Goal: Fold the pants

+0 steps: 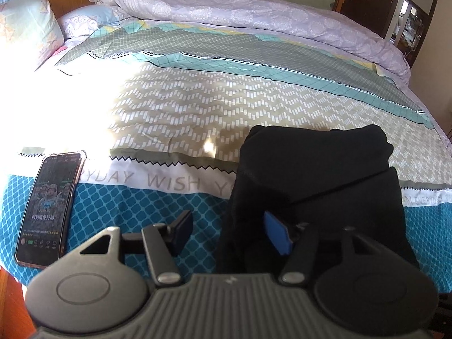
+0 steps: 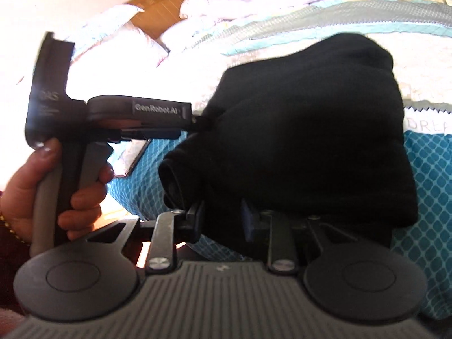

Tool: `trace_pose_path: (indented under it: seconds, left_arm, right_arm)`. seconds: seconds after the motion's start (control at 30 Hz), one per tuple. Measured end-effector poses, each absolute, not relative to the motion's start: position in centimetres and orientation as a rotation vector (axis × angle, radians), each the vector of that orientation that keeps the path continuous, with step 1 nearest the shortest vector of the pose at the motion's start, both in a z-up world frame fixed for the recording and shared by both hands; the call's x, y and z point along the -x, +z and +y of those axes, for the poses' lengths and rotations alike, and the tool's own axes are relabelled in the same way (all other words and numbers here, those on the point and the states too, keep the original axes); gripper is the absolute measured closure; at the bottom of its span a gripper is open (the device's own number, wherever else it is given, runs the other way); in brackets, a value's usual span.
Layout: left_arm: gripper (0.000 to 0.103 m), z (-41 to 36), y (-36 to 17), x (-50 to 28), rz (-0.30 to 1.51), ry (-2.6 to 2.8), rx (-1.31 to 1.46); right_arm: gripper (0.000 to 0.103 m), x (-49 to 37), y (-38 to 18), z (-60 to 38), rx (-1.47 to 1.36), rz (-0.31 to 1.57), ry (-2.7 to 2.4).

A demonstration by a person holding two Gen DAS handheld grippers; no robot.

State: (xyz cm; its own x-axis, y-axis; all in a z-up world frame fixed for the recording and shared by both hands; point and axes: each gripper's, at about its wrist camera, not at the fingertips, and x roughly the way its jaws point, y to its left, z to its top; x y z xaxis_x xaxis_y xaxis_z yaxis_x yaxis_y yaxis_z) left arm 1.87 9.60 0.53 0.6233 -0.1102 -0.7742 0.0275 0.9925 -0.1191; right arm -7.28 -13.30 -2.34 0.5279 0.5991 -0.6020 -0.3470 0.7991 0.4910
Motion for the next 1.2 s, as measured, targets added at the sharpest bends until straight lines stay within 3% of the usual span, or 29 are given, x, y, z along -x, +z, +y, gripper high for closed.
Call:
trace_pose_path:
  seconds: [0.2, 0.4, 0.57, 0.73, 0.83, 0.97, 1.2]
  left_arm:
    - [0.036, 10.6, 1.1, -0.4, 0.871, -0.088, 0.136]
    - [0.01, 11.9, 1.4, 1.1, 0.863, -0.156, 0.222]
    - [0.008, 11.3, 0.2, 0.9, 0.909, -0.204, 0.254]
    - [0.008, 11.4, -2.5, 1.0, 1.0, -0.199, 0.314]
    - [0.008, 12.1, -3.6, 1.1, 1.01, -0.213, 0.38]
    - [0.006, 11.5, -3.9, 1.1, 0.993, -0.21, 0.344]
    - [0.004, 10.6, -3.9, 1.0, 0.98, -0.199, 0.287]
  right_arm:
    - [0.061, 8.4, -0.7, -17.0, -0.384, 0.705, 0.469]
    - [0.036, 8.6, -0.9, -22.4, -0.512, 0.645, 0.255]
    - [0.036, 8.2, -3.6, -24.4, -0.688, 0.745, 0.199]
    - [0.036, 7.9, -4.4, -22.4, -0.668, 0.847, 0.269]
    - [0.043, 7.6, -5.0, -20.7, -0.61, 0.911, 0.318]
    - [0.043, 7.5, -5.2, -19.8, -0.557, 0.93, 0.328]
    - [0.043, 7.7, -6.5, -21.8, -0.732, 0.918, 0.319]
